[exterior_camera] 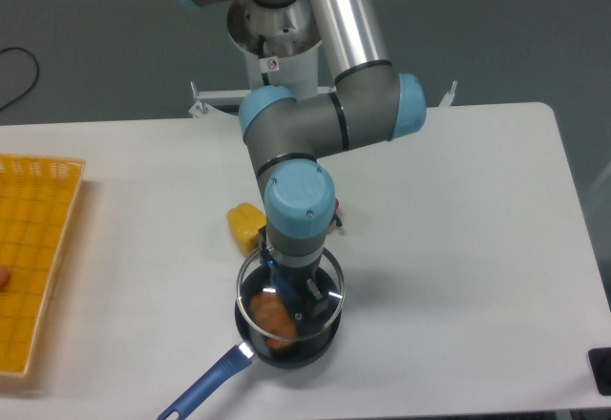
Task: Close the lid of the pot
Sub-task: 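Lower the glass lid onto the saucepan rim, then hold the lid seated on the saucepan and open the gripper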
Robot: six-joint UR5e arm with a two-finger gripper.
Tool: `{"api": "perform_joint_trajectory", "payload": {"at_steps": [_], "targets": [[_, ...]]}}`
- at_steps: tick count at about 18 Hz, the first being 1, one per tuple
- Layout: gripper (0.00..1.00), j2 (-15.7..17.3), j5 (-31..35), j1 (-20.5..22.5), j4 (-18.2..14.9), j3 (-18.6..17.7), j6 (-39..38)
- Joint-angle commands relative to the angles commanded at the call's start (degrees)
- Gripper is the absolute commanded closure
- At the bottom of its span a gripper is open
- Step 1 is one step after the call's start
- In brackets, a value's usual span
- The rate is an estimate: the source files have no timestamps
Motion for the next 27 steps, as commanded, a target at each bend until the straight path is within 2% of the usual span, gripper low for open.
{"api": "perform_joint_trajectory", "payload": {"at_steps": [6, 27], "targets": [[0.46, -1.3, 0.2, -0.8, 0.1, 1.2, -2.3], [0.46, -2.1, 0.7, -1.1, 0.6, 1.3, -2.0]]}}
